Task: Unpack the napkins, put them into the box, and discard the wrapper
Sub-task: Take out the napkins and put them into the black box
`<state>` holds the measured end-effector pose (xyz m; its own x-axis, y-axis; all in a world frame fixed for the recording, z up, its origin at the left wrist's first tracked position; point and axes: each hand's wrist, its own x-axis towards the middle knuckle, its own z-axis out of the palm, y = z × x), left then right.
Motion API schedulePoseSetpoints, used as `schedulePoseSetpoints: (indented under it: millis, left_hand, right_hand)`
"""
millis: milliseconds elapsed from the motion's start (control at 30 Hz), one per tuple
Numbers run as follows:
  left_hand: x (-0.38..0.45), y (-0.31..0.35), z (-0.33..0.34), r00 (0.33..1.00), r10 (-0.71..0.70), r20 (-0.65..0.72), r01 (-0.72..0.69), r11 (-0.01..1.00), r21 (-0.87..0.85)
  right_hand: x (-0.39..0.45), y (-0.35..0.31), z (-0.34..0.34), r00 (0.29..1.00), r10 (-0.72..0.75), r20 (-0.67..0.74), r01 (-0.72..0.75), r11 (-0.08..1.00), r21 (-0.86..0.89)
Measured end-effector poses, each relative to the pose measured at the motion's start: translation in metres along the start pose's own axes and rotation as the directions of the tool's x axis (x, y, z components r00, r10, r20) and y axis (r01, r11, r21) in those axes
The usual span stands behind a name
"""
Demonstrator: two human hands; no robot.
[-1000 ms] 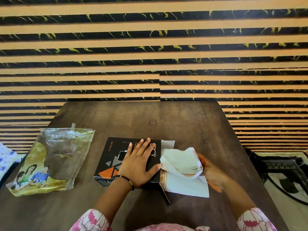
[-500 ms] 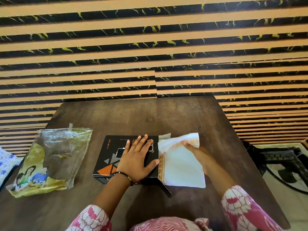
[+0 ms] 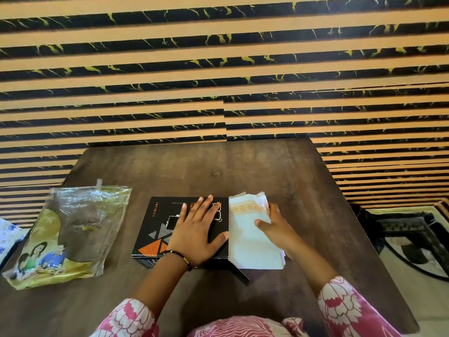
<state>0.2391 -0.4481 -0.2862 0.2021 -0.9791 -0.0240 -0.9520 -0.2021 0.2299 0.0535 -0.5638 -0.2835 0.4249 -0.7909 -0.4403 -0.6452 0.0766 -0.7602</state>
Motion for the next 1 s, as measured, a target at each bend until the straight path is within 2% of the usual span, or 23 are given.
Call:
schedulePoseSetpoints:
  millis: [133, 333, 533, 667, 733, 867, 1000]
  left_hand:
    - [-0.001, 0.001, -0.001, 1.000, -0.004, 0.003, 0.004, 1.000, -0.012]
    - [0.001, 0.001, -0.001, 1.000, -0.009, 0.002, 0.009, 1.000, 0.000]
    - [0.001, 0.000, 0.002, 1.000, -0.007, -0.014, 0.008, 1.000, 0.010]
    - [0.000, 0.002, 0.000, 1.000, -0.013, -0.026, 0.012, 1.000, -0.011]
    - [0.000, 0.002, 0.000, 1.000, -0.015, -0.026, 0.015, 1.000, -0.003]
    - [0.001, 0.001, 0.001, 0.999, -0.012, -0.041, 0.011, 1.000, -0.015]
    - [0.000, 0.002, 0.001, 0.999, -0.016, -0.035, 0.016, 1.000, -0.004]
  right_hand:
    - [0.000, 0.013, -0.001, 0.984, 0.148, -0.102, -0.129, 0.976, 0.176]
    - [-0.015, 0.019, 0.032, 0.976, 0.139, -0.170, -0.124, 0.988, 0.097]
    - [-0.012, 0.012, 0.039, 0.992, 0.095, -0.084, -0.081, 0.984, 0.157]
    - [-0.018, 0.022, 0.029, 0.984, 0.169, -0.064, -0.131, 0.910, 0.393]
    - [-0.016, 0.021, 0.028, 0.981, 0.187, -0.060, -0.141, 0.884, 0.445]
    - [-0.011, 0.006, 0.041, 0.995, 0.094, -0.041, -0.077, 0.950, 0.301]
    - [-0.011, 0.001, 0.052, 0.996, 0.045, 0.078, -0.061, 0.975, 0.211]
